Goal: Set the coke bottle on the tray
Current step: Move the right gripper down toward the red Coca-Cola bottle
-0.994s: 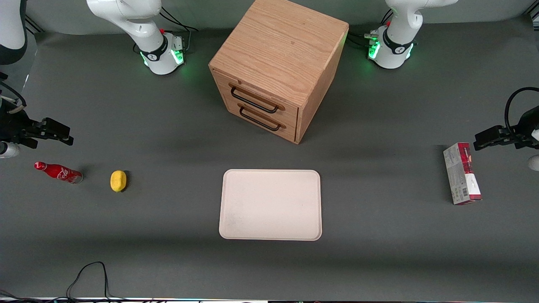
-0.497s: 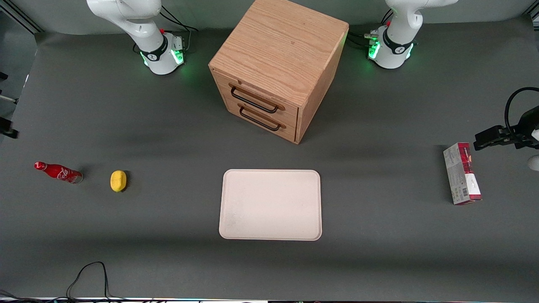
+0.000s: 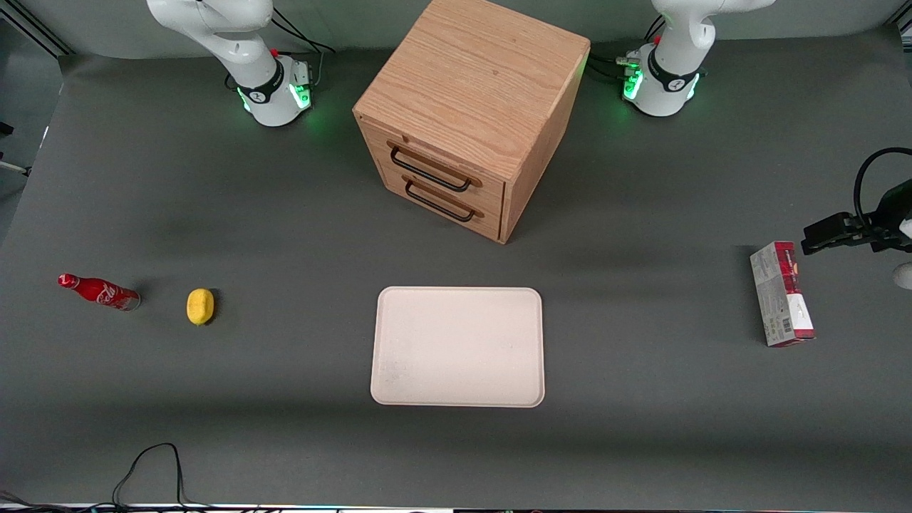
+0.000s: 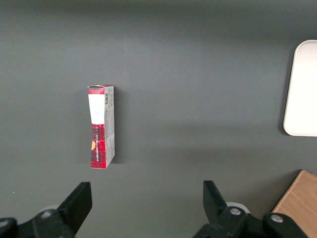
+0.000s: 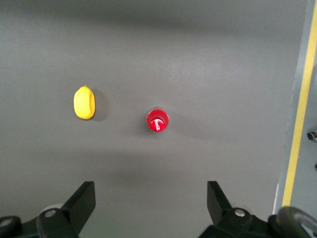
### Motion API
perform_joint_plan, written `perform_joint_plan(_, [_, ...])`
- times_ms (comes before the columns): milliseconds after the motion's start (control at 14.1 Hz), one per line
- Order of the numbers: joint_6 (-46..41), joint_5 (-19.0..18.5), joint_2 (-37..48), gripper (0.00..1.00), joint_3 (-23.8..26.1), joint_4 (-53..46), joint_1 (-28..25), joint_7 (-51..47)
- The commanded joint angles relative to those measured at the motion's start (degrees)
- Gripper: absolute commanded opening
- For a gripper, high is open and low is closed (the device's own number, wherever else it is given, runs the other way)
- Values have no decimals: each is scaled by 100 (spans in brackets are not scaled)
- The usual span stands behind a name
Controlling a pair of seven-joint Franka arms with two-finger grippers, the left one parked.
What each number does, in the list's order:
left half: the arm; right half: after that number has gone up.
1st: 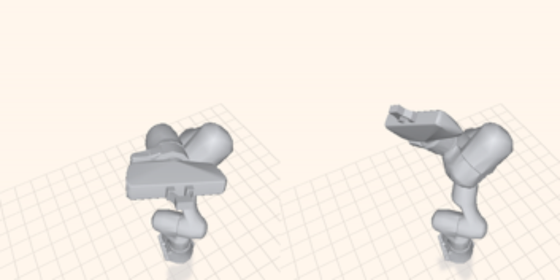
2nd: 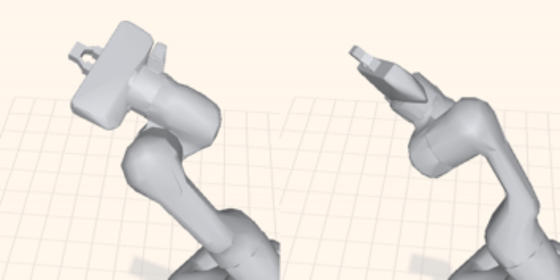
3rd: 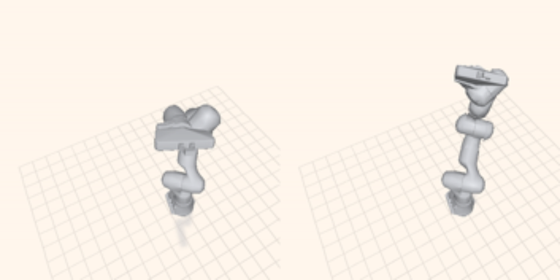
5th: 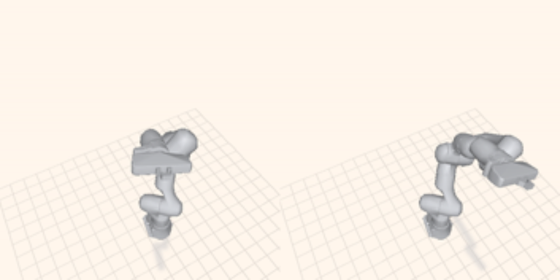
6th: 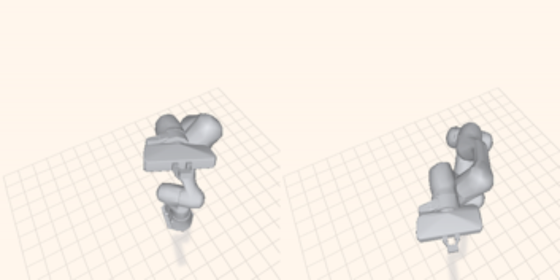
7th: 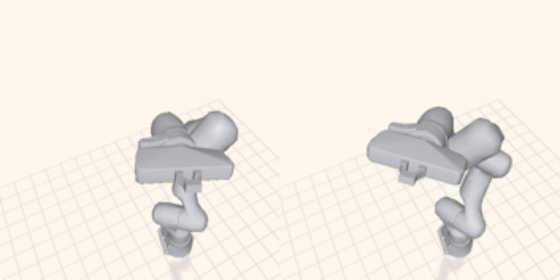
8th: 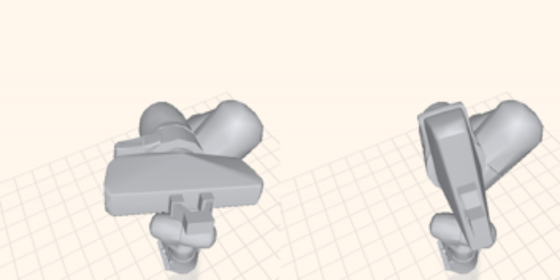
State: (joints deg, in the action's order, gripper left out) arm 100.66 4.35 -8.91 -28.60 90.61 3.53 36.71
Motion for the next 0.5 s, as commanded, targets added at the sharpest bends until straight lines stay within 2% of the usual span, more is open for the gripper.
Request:
perform_joint_plan(0, [504, 268, -137, 100, -32, 447, 7, 214])
perform_joint_plan(142, [1128, 295, -172, 100, -32, 956, 60, 494])
perform_joint_plan(284, [1551, 680, -321, 100, -32, 1318, 174, 722])
perform_joint_plan(426, [1754, 909, -637, 100, -32, 1346, 253, 960])
